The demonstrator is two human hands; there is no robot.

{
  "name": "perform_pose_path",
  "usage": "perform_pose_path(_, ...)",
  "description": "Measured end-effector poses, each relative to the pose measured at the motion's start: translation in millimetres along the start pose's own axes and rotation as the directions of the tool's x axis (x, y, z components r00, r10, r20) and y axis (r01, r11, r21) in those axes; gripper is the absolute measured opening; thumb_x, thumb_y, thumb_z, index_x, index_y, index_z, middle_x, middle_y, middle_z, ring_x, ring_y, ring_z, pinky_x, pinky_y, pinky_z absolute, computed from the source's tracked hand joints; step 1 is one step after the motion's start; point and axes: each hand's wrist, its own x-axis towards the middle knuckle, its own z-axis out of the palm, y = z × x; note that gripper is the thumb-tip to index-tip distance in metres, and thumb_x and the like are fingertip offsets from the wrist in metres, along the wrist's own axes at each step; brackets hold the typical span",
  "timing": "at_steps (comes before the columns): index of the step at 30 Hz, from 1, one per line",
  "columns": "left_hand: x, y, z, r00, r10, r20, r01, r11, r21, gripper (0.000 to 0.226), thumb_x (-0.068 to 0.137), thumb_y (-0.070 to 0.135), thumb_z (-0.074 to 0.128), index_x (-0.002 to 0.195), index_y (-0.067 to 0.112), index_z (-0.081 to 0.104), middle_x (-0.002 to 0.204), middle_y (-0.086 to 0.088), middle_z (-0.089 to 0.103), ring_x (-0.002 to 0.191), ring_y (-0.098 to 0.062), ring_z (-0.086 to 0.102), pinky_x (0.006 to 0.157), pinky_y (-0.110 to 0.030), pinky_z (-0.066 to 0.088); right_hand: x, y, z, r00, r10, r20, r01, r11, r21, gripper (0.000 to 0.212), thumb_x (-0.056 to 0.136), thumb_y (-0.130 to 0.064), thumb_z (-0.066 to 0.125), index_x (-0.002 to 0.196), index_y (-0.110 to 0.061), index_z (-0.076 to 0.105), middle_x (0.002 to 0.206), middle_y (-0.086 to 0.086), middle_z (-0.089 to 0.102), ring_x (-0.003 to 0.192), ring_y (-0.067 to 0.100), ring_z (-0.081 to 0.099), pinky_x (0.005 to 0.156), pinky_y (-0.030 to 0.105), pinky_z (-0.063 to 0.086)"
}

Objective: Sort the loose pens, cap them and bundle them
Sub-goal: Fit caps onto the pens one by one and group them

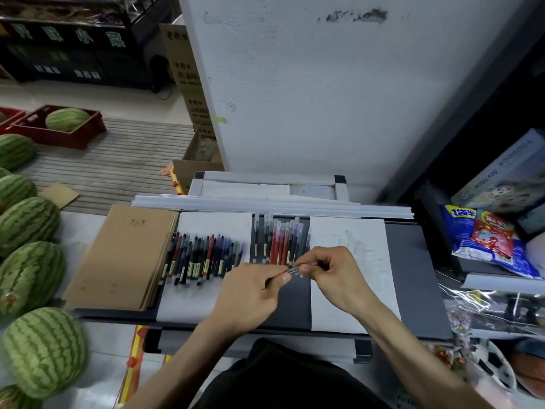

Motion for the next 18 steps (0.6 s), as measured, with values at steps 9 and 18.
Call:
perform_pose_path(9, 4, -11, 18, 0.996, -0.059, 0.072, 0.063, 0.996, -0.068, 0.031, 0.108, 0.044, 0.046, 0.090, 0.024, 0.061, 0.067, 0.003, 0.057, 0.063, -0.015, 0.053, 0.062, -0.041, 0.044, 7, 15, 4, 0.984, 0.158, 0.080, -0.171, 0.966, 0.194, 0.012, 0.096, -0.011, 0.072, 0.092, -0.018, 0.080, 0.069, -0.011, 0.067, 0.062, 0.001, 0.057, 0.064, 0.015, 0.045)
perform_pose_path(18, 53, -66, 37, 0.831, -0.556, -0.006, 0.516, 0.776, -0.364, 0.026, 0.102, 0.017, 0.057, 0.079, 0.017, 0.069, 0.072, -0.002, 0.068, 0.061, -0.013, 0.056, 0.058, -0.026, 0.039, 1, 79, -8, 0.960, 0.250, -0.123, -0.279, 0.856, -0.436, 0.025, 0.096, -0.041, 0.065, 0.119, -0.030, 0.064, 0.112, -0.011, 0.066, 0.095, 0.008, 0.062, 0.083, 0.026, 0.050)
